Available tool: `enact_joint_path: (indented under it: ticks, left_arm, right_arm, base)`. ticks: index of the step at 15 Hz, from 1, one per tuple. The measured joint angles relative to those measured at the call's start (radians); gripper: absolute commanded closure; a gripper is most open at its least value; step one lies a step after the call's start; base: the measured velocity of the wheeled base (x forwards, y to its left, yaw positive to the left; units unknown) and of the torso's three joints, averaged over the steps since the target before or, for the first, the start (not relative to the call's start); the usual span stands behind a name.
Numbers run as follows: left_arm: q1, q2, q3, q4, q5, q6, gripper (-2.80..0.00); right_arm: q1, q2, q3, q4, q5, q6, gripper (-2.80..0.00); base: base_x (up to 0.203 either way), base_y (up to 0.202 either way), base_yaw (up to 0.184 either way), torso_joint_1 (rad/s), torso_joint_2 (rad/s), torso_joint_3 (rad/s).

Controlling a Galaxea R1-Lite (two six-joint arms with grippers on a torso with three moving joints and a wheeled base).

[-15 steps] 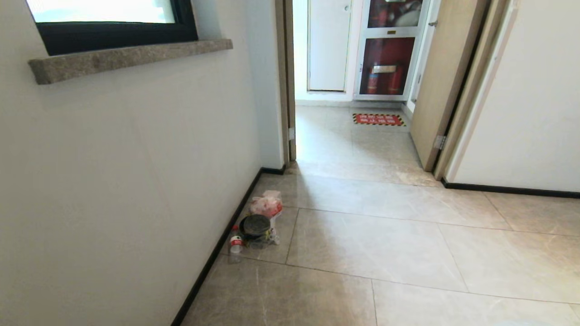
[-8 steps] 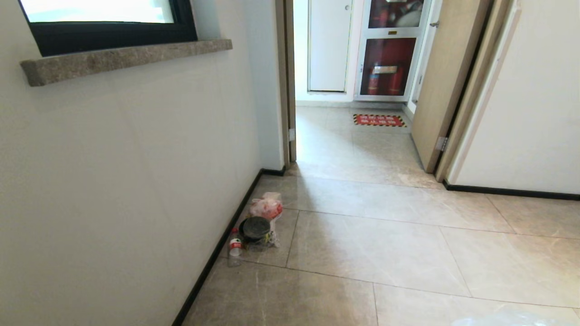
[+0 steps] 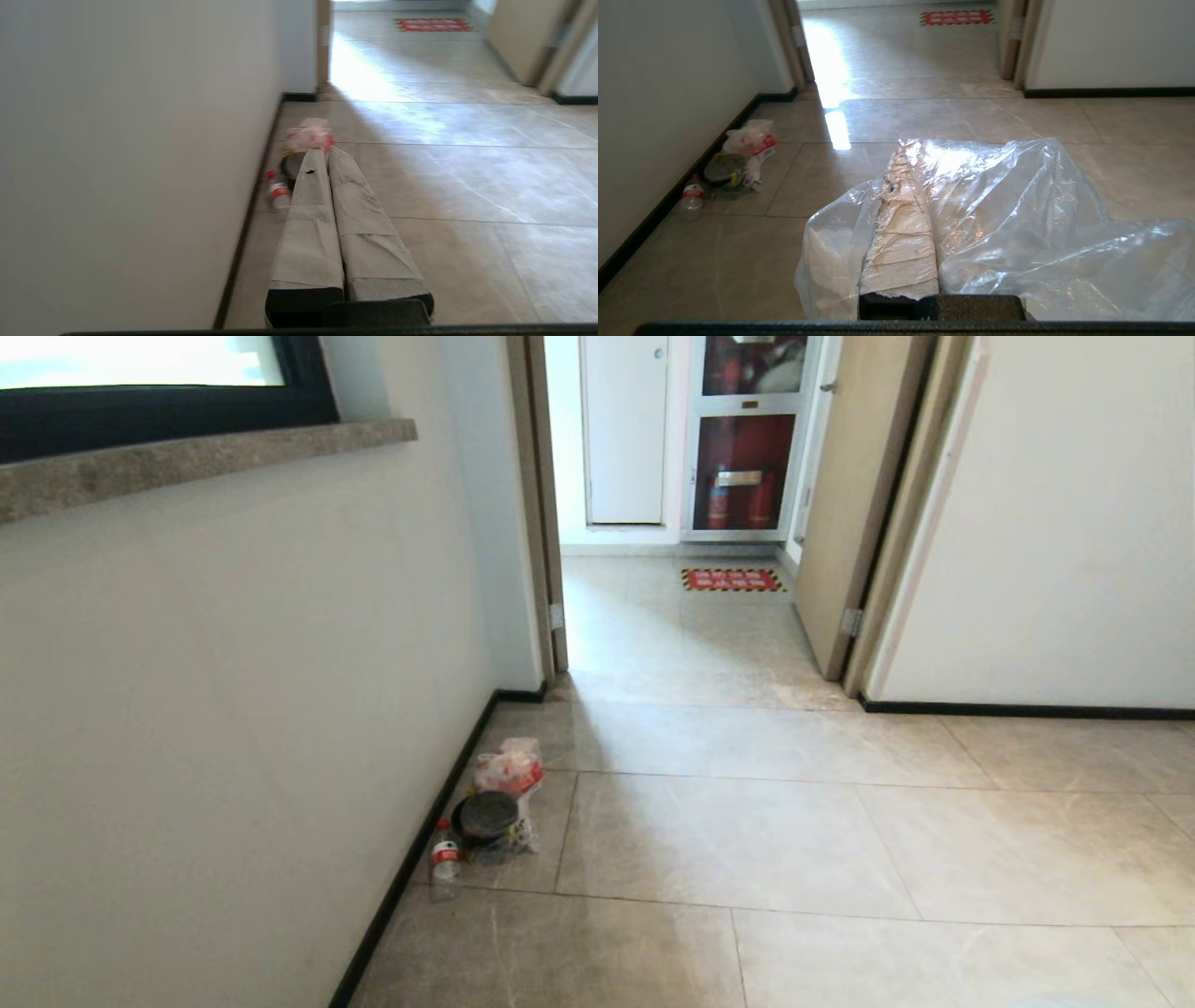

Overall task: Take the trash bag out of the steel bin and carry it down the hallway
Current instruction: Put the trash bag at the door

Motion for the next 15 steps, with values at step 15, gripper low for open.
enact_joint_path:
  ticks: [15]
  left_arm:
    - [0.0, 0.0, 0.0, 0.0, 0.001, 0.0, 0.0]
  right_arm:
    - [0.0, 0.0, 0.0, 0.001, 0.0, 0.0, 0.0]
  base:
    - [0.047, 0.0, -0.012, 0.001, 0.0, 0.001]
